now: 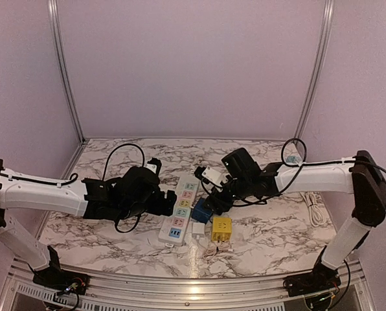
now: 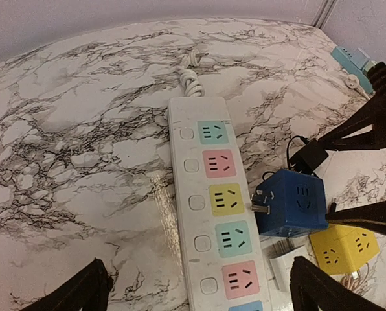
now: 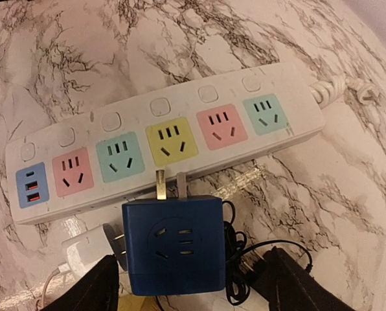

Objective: Insert the plug
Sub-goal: Pick up the plug from the center of the board.

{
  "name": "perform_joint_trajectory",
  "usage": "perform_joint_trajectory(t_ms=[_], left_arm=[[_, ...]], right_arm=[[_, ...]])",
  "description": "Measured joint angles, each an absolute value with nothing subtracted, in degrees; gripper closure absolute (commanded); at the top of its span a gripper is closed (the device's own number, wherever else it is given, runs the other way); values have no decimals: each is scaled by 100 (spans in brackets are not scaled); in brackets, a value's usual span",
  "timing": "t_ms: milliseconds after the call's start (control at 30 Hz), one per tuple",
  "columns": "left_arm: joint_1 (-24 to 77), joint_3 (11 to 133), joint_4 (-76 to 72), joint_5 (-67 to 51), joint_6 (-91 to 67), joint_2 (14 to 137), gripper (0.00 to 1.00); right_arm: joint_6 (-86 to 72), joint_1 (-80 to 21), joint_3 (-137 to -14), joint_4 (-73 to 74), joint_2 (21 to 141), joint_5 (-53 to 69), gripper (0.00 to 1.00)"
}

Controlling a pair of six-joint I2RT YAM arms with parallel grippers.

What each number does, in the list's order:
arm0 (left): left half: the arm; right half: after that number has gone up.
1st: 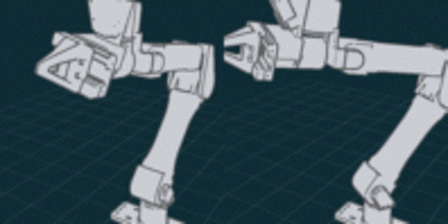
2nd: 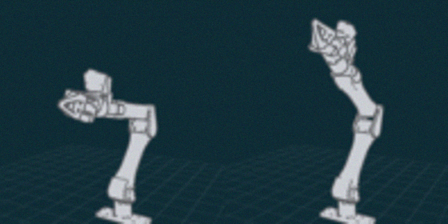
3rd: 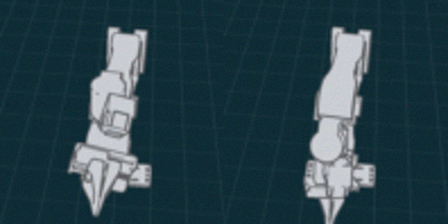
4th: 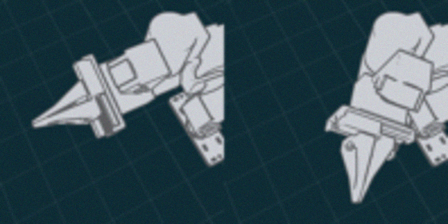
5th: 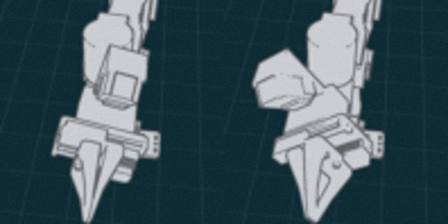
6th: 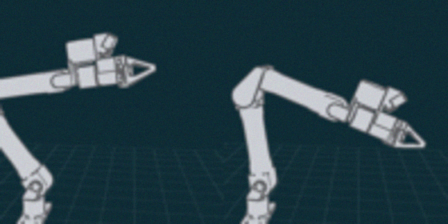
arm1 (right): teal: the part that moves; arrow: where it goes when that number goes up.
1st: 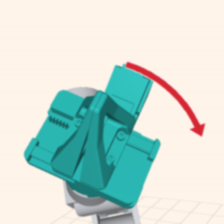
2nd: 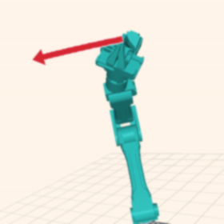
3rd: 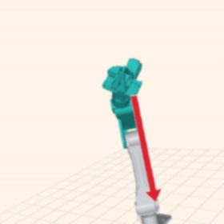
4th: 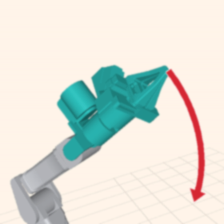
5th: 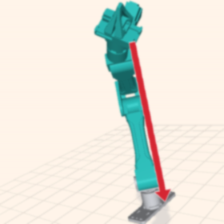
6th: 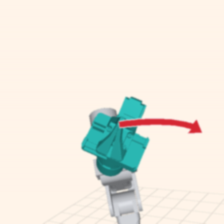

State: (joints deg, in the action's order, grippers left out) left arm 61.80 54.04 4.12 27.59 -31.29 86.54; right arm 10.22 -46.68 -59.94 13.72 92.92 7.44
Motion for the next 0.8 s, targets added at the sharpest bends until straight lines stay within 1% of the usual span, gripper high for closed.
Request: perform_joint_trajectory(t_ms=[167,367,467,800], left_arm=[[6171,4932,346,2851,-3216,8117,1],[6117,4733,301,2906,-3304,7815,1],[6088,4668,292,2912,-3336,7732,1],[6077,4624,276,2917,-3232,7671,1]], right_arm=[[943,-4722,-5994,1302,9721,751,27],[897,-4748,-5994,1293,9933,851,28],[897,-4797,-5994,1295,9961,908,28],[899,-4858,-5994,1297,10064,913,33]])
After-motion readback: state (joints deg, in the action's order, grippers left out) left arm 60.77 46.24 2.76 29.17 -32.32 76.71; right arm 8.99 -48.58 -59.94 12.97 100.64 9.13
